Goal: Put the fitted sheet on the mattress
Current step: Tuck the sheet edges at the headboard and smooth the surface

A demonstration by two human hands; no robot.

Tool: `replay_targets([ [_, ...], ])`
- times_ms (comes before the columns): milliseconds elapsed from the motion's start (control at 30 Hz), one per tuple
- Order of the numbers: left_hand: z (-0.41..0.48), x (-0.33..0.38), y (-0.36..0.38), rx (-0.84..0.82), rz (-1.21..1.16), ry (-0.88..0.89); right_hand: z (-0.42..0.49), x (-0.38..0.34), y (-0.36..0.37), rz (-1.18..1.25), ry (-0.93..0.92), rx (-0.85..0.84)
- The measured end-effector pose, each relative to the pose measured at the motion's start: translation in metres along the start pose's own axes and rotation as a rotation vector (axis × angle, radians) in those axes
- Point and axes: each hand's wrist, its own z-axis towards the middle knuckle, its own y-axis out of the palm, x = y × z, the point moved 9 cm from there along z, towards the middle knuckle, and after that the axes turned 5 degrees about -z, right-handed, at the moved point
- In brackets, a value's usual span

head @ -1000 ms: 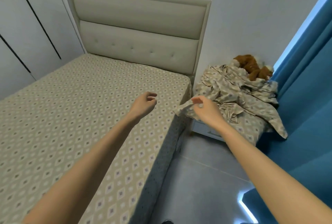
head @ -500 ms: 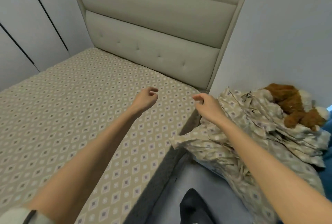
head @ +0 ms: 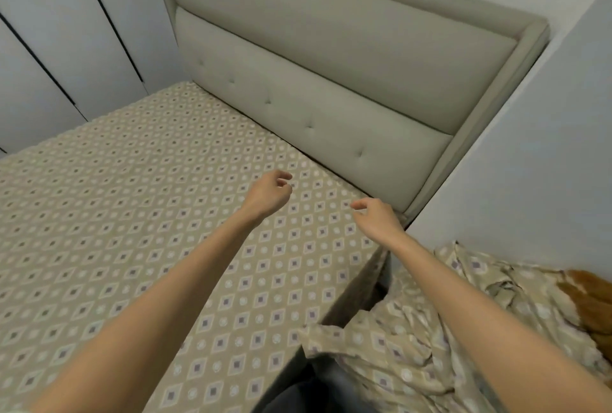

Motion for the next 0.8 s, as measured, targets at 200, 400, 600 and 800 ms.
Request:
replay_targets([
  [200, 0.095, -0.008, 0.003, -0.032, 0.017, -0.055, 0.095, -0.001, 0.008, -0.010, 0.022, -0.051],
  [400, 0.182, -0.030, 0.020, -0.067, 0.040, -0.110, 0.187, 0.005, 0.032, 0.028, 0.025, -0.091],
  [600, 0.262, -0.056, 0.052, -0.086, 0.101, -0.127, 0.279, 0.030, 0.069, 0.011, 0.068, -0.138],
  [800, 0.351, -0.118, 0.107, -0.097, 0.179, -0.161, 0.387, 0.085, 0.124, 0.031, 0.147, -0.169],
])
